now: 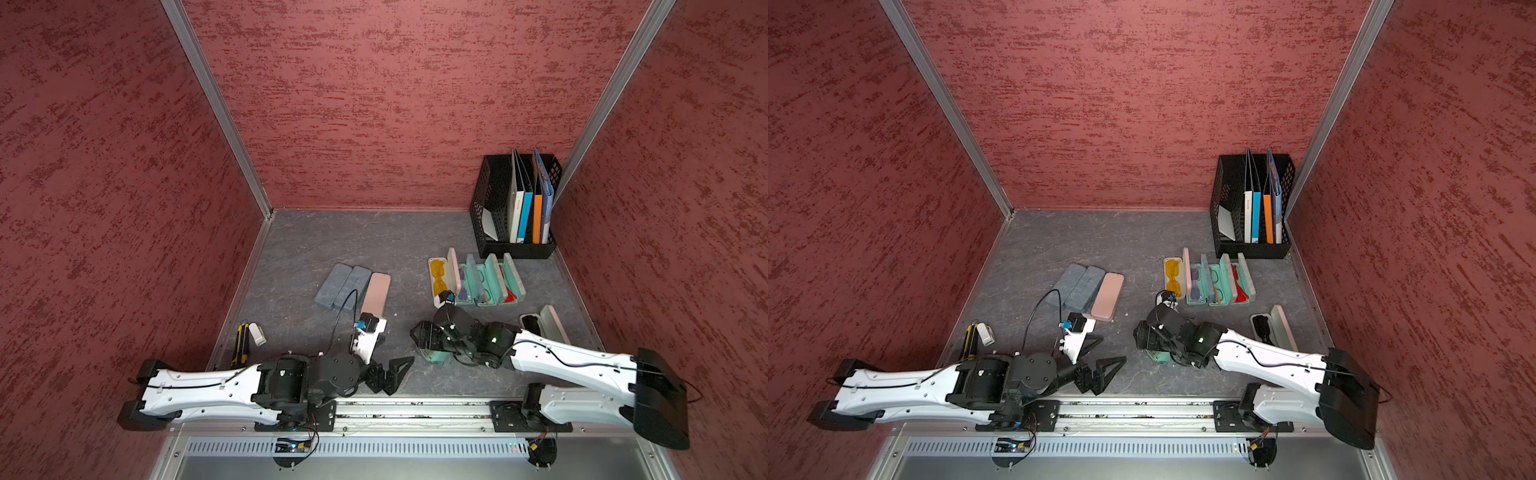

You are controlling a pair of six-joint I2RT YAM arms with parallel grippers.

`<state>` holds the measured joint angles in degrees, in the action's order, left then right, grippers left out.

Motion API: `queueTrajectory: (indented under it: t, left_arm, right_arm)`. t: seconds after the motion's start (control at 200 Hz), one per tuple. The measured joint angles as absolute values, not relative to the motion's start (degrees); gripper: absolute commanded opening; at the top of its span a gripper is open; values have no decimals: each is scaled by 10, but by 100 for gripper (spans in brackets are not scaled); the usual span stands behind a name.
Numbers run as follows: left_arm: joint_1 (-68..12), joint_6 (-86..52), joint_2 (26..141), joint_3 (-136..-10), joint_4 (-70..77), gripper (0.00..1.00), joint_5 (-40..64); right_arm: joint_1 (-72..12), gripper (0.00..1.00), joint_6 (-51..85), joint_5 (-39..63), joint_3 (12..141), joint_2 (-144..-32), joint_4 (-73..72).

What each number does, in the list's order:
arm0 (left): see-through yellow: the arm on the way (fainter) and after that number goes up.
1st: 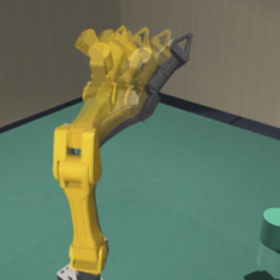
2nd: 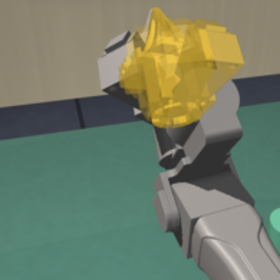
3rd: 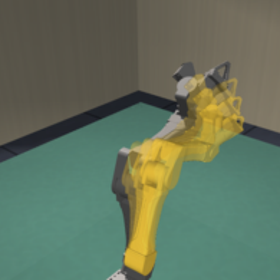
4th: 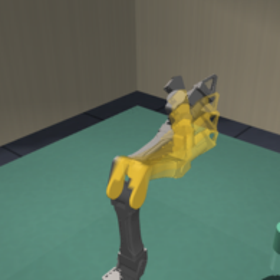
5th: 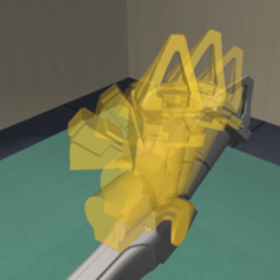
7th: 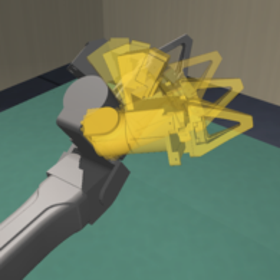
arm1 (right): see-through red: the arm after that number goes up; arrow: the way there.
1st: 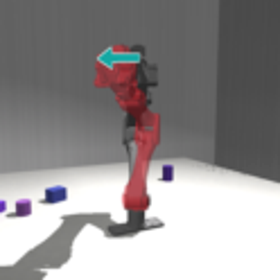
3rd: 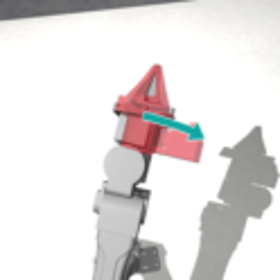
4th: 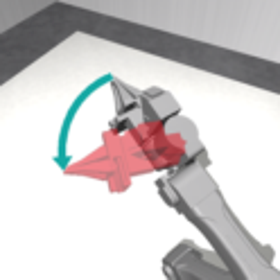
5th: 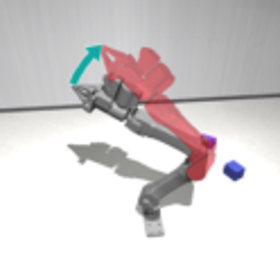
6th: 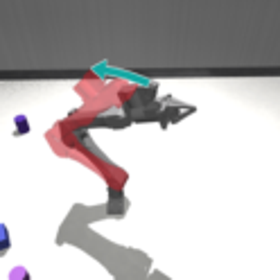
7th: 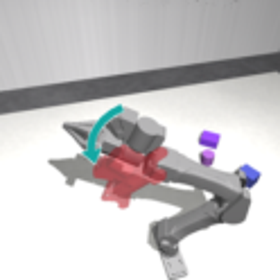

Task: Close the glasses case
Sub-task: Move the glasses case to the center of the board.

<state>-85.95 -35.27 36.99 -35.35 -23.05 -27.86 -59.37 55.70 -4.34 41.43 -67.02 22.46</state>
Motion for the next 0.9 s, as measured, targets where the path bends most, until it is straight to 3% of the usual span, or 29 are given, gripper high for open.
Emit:
queueTrajectory:
  t: [0.275, 0.536, 0.902]
  left_arm:
    - [-862, -375, 361, -359, -229, 100, -309]
    - [-848, -390, 425, -363, -227, 100, -306]
    - [-653, -349, 643, -458, -212, 93, -111]
  right_arm:
    - [-583, 88, 514, -43, 434, -587, 274]
    - [-571, 88, 486, -42, 446, -540, 325]
    - [-524, 86, 481, -36, 369, -403, 402]
